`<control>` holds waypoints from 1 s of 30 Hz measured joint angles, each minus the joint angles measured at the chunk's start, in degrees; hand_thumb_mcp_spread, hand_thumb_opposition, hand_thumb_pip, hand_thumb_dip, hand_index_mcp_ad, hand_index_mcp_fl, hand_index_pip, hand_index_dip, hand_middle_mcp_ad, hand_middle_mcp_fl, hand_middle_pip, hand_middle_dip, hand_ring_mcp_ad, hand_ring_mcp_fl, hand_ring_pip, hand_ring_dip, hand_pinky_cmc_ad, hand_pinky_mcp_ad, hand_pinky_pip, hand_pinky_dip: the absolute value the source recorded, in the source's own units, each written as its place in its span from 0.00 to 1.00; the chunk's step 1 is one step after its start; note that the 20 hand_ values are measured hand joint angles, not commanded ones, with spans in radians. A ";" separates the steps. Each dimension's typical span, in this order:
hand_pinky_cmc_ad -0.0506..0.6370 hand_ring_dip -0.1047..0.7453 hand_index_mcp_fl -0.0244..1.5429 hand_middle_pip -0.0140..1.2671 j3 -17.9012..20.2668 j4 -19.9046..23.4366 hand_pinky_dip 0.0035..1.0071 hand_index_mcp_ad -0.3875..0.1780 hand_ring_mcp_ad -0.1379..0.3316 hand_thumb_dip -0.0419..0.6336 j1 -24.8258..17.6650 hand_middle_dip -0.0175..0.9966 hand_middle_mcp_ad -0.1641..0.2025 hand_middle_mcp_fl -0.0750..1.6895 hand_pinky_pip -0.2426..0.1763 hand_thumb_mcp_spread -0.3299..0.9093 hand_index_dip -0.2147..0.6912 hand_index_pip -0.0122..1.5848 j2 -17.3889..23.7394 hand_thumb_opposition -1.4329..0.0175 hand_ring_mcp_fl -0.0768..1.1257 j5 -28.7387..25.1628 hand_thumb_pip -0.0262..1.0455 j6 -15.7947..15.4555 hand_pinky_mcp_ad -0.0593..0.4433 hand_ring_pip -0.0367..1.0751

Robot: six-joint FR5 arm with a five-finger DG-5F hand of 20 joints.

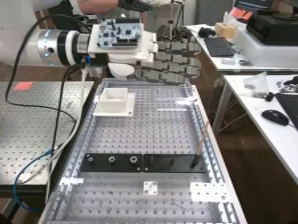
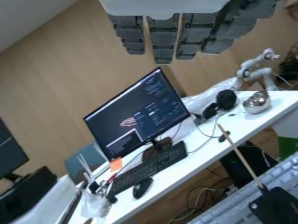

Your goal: Grab the chopstick and place it in the clear container

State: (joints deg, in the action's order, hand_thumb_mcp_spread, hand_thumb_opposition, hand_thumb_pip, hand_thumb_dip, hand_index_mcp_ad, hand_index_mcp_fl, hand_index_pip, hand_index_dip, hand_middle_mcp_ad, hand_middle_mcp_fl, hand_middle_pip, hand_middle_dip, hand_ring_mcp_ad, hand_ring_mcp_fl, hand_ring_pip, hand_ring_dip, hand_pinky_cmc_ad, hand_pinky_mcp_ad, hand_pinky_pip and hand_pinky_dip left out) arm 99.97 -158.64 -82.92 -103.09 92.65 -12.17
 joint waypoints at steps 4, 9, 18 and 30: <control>0.11 0.14 0.03 0.03 0.46 2.59 0.01 0.73 0.45 0.07 0.48 0.06 0.69 0.08 0.55 0.27 0.26 0.01 -1.63 0.98 0.08 2.07 0.03 2.08 0.18 0.04; 0.16 0.14 0.03 0.08 1.28 6.84 0.07 0.73 0.46 0.07 1.12 0.06 0.70 0.08 0.55 0.39 0.29 0.01 -3.98 0.77 0.06 0.42 0.34 6.76 0.21 0.06; 0.33 0.14 0.04 0.11 2.32 13.88 0.18 0.72 0.63 0.07 2.17 0.16 0.69 0.15 0.48 0.42 0.41 0.03 -8.58 0.58 0.06 -5.71 0.46 16.40 0.35 0.10; 0.38 0.16 0.21 0.11 1.24 18.13 0.21 0.72 0.68 0.35 2.38 0.43 0.69 0.22 0.35 0.50 0.49 0.09 -13.61 0.51 0.06 -13.98 0.69 27.20 0.39 0.09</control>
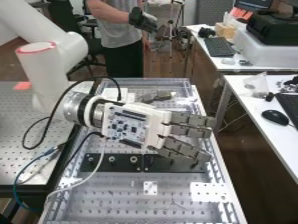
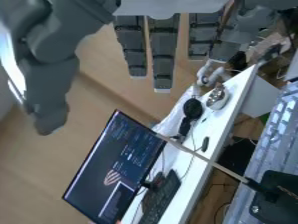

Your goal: Grab the chopstick and place it in the clear container

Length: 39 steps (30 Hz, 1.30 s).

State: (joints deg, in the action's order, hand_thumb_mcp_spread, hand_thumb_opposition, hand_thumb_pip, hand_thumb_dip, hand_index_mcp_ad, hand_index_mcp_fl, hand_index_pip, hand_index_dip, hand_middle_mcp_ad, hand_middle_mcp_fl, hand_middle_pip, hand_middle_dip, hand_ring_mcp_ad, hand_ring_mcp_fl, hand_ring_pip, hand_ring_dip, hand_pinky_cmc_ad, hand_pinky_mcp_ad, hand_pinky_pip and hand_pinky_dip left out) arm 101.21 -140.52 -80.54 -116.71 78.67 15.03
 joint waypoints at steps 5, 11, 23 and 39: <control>0.40 0.23 0.23 0.12 -1.36 -0.26 0.21 0.70 0.68 0.47 -0.04 0.50 0.70 0.23 0.32 0.51 0.45 0.25 -1.63 0.50 0.09 -2.15 0.73 2.23 0.41 0.11; 0.40 0.28 0.22 0.17 -3.38 -1.13 0.21 0.68 0.68 0.52 0.07 0.52 0.70 0.26 0.32 0.52 0.39 0.37 -4.20 0.47 0.14 -4.07 0.75 5.59 0.49 0.11; 0.43 0.37 0.19 0.27 -6.74 -3.36 0.20 0.63 0.68 0.56 -0.40 0.54 0.70 0.31 0.32 0.57 0.34 0.48 -7.77 0.45 0.22 -4.36 0.73 9.43 0.51 0.11; 0.43 0.49 0.16 0.42 -9.80 -5.92 0.17 0.55 0.63 0.57 -1.70 0.61 0.70 0.32 0.43 0.64 0.33 0.58 -9.52 0.44 0.28 -4.56 0.66 7.39 0.51 0.11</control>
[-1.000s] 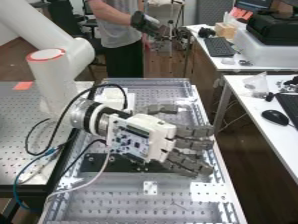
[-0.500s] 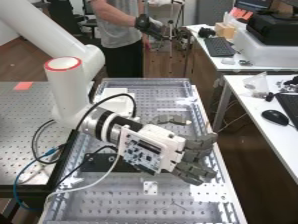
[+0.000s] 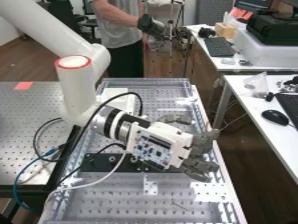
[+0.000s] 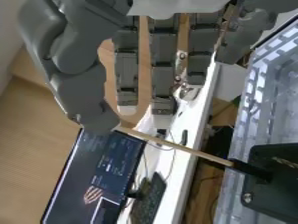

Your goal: Grab the chopstick and place it in the clear container

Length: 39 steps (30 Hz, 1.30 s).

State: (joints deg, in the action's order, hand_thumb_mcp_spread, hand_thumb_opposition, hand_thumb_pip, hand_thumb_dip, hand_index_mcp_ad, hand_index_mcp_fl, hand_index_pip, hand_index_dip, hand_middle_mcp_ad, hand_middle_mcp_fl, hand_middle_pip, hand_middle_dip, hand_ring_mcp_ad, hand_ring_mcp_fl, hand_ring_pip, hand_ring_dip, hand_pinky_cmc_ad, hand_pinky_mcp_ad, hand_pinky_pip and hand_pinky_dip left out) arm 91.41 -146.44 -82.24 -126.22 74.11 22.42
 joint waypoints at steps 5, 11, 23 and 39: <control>0.43 0.57 0.12 0.47 -0.76 -0.62 0.18 0.55 0.61 0.57 -0.31 0.65 0.70 0.30 0.46 0.67 0.33 0.69 -0.58 0.44 0.31 -0.96 0.65 -0.51 0.51 0.11; 0.45 0.61 0.12 0.51 -1.38 -0.81 0.18 0.55 0.57 0.57 -0.77 0.66 0.70 0.30 0.46 0.68 0.33 0.75 -1.17 0.43 0.33 -1.61 0.64 -0.60 0.51 0.11; 0.51 0.64 0.18 0.53 -2.03 -0.34 0.17 0.55 0.54 0.57 -1.36 0.68 0.70 0.31 0.50 0.69 0.33 0.83 -1.83 0.43 0.36 -1.87 0.59 -0.63 0.51 0.11; 0.55 0.67 0.20 0.53 -3.44 -1.50 0.18 0.55 0.54 0.57 -1.22 0.70 0.69 0.34 0.55 0.71 0.34 0.82 -2.96 0.42 0.41 -1.87 0.57 -0.16 0.51 0.11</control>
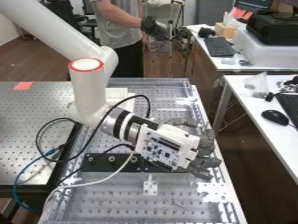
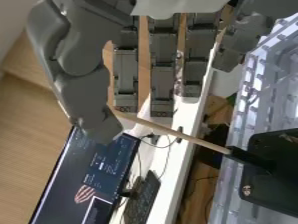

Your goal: Grab the chopstick and place it in the clear container

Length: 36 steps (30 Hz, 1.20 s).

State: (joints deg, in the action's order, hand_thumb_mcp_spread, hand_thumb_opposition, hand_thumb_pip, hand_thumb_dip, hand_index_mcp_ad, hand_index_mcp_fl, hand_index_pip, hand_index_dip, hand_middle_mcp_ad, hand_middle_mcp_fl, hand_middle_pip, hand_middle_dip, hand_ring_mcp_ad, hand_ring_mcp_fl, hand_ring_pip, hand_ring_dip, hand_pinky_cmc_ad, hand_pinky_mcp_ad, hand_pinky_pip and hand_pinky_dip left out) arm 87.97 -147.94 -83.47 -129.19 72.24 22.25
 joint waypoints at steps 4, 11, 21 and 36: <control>0.57 0.67 0.19 0.53 -0.15 -0.13 0.18 0.52 0.52 0.56 0.08 0.69 0.70 0.34 0.57 0.72 0.34 0.82 -0.18 0.42 0.42 0.02 0.57 0.09 0.51 0.11; 0.59 0.68 0.18 0.54 -0.50 -0.74 0.17 0.51 0.48 0.56 0.16 0.70 0.70 0.36 0.57 0.72 0.33 0.81 -0.41 0.41 0.44 -0.32 0.56 0.52 0.51 0.11; 0.60 0.69 0.18 0.56 -1.23 -1.04 0.18 0.51 0.48 0.56 0.28 0.71 0.70 0.36 0.61 0.72 0.33 0.85 -0.87 0.41 0.46 -0.61 0.56 0.60 0.51 0.11; 0.62 0.70 0.18 0.58 -1.05 -0.81 0.17 0.51 0.48 0.57 0.55 0.71 0.70 0.37 0.60 0.72 0.34 0.87 -0.89 0.41 0.47 -0.16 0.56 0.83 0.52 0.11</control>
State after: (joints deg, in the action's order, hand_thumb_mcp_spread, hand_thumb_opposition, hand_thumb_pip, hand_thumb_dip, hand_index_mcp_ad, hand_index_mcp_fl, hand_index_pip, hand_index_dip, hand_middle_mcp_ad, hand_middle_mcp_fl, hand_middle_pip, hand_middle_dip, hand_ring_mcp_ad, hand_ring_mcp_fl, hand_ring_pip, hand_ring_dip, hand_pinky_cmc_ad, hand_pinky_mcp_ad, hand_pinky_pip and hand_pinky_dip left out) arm 86.91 -148.75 -82.91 -130.08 72.08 23.08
